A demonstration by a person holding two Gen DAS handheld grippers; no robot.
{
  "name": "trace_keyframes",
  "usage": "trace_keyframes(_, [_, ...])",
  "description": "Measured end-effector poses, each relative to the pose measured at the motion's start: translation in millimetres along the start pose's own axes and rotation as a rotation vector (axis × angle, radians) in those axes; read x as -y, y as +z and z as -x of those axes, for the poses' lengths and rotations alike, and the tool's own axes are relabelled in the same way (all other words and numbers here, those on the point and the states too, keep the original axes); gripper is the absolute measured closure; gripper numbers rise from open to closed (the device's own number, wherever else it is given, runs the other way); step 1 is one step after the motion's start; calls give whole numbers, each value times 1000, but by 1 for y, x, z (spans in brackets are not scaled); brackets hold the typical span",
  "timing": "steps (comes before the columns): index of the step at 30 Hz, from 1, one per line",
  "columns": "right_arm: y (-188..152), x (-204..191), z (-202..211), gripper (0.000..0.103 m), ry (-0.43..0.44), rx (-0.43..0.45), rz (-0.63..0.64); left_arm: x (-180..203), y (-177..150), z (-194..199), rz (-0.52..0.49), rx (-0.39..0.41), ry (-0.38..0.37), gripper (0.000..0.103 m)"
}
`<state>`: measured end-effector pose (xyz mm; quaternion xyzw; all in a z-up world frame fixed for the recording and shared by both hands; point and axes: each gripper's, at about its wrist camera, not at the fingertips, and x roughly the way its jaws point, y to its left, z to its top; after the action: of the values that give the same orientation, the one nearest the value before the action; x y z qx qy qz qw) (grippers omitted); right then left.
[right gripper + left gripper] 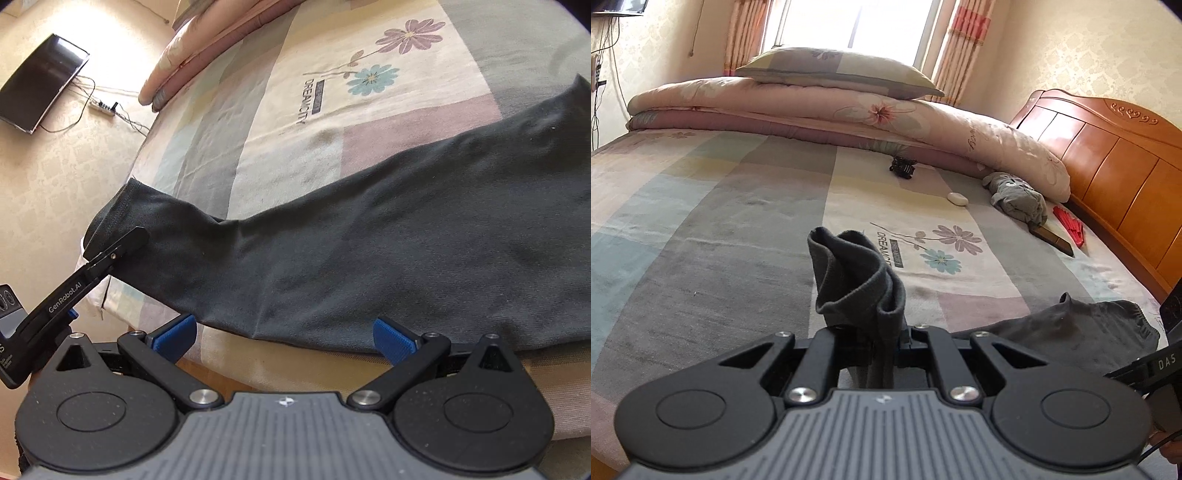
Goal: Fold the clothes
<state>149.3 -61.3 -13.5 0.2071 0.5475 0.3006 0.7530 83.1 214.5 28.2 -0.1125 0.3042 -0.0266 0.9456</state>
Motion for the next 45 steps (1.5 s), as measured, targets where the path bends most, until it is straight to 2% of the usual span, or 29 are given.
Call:
trace_keyframes(16, [3, 52, 51, 0, -1, 127, -104, 69, 8, -45, -71, -48, -136, 95])
trace_keyframes(31, [1, 75, 71, 0, -9, 184, -158, 118, -20, -82, -161, -152, -221, 95])
trace_keyframes(43, [0, 73, 73, 0, -47, 199, -154, 127, -48, -125, -133, -255, -285, 95])
trace_keyframes(45, [-1, 73, 74, 0, -54, 200, -157, 127, -52, -132, -103, -285, -306, 89])
